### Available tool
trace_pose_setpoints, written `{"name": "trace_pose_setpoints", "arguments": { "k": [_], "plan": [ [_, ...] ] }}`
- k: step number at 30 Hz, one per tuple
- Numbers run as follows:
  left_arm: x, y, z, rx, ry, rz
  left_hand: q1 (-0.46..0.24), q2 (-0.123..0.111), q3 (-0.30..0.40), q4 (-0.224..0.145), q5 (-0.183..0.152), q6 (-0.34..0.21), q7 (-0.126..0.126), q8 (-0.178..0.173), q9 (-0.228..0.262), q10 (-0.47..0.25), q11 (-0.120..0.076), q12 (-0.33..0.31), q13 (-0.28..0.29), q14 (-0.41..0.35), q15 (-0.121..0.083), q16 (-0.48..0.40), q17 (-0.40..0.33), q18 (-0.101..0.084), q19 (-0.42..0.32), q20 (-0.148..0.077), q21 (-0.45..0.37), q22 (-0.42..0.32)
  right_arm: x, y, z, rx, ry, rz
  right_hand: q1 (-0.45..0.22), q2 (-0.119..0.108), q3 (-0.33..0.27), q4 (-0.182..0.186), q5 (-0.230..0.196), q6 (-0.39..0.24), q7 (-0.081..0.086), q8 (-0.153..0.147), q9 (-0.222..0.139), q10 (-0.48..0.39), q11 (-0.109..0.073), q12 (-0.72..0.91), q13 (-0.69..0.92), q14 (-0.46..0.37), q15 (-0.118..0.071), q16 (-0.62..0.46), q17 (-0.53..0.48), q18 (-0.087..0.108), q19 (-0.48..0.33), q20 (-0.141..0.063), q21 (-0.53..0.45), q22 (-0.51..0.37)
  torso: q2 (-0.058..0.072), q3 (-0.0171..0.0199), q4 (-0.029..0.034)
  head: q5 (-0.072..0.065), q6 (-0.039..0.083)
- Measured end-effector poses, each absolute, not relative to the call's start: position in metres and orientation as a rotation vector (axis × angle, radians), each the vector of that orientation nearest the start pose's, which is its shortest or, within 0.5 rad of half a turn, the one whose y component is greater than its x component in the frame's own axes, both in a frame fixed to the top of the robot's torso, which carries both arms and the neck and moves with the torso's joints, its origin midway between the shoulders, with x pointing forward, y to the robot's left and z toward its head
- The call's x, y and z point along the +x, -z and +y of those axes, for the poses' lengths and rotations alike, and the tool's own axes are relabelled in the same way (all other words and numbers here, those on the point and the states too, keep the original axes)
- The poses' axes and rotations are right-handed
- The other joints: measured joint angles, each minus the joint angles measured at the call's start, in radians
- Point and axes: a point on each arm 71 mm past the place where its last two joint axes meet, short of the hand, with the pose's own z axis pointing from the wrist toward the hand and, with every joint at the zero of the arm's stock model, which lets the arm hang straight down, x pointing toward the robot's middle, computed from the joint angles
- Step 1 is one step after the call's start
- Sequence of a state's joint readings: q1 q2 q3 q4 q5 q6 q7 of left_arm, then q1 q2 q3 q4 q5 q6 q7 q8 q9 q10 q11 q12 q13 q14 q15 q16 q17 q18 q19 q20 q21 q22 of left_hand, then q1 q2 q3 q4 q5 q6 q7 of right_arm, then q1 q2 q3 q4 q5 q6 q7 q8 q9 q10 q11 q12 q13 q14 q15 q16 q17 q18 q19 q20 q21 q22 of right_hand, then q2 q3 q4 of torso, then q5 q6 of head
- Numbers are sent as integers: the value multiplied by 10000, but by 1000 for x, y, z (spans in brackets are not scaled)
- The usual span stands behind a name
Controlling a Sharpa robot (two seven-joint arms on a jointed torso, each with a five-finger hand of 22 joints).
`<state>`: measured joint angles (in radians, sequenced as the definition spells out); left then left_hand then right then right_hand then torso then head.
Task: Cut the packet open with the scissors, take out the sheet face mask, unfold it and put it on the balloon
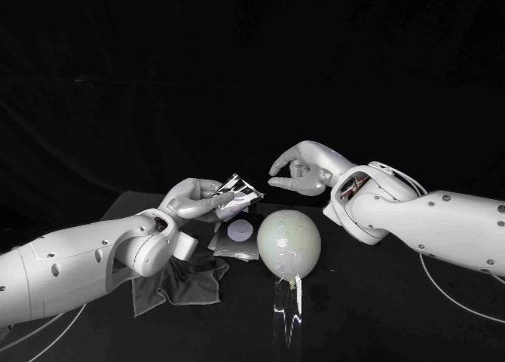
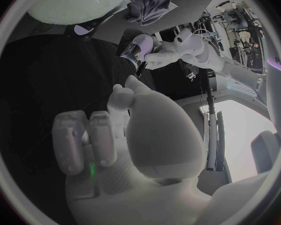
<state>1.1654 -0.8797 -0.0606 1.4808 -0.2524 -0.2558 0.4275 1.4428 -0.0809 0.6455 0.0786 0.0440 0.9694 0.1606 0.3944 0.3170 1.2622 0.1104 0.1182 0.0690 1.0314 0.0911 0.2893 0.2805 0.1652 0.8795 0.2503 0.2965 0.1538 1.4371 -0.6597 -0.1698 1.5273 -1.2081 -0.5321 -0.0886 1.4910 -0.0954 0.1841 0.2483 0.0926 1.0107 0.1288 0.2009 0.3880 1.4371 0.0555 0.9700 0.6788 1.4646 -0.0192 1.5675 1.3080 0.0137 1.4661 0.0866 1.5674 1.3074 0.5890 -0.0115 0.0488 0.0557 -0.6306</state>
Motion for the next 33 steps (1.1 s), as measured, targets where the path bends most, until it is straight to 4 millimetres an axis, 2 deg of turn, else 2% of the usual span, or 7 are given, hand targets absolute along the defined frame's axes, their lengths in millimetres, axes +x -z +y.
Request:
{"name": "trace_pose_setpoints", "arguments": {
  "k": [10,33],
  "plan": [
    [482,197,226,-8238,14988,15106,-5,77,-56,-56,-6,-17,-15,-13,0,0,0,-51,-4,-2,1,0,26,-9,-1,0,93,49,496,107,-105,-1037,-8591,14459,-2,-2,42,-41,0,-69,68,0,-1,3,2,11,0,0,2,-10,-6,0,-1,2,-2,6,-5,-14,23,-115,-94],
    [481,196,228,-8158,14952,15112,7,112,-83,-83,-35,-20,-14,-101,0,37,35,-60,-23,-3,4,91,77,-35,-40,-38,233,135,482,110,-108,-1285,-8726,14722,-4,-4,123,-69,1,-68,67,0,7,34,33,12,0,-15,20,-2,1,1,-21,17,-29,-1,-19,-13,3,-70,-149]
  ]
}}
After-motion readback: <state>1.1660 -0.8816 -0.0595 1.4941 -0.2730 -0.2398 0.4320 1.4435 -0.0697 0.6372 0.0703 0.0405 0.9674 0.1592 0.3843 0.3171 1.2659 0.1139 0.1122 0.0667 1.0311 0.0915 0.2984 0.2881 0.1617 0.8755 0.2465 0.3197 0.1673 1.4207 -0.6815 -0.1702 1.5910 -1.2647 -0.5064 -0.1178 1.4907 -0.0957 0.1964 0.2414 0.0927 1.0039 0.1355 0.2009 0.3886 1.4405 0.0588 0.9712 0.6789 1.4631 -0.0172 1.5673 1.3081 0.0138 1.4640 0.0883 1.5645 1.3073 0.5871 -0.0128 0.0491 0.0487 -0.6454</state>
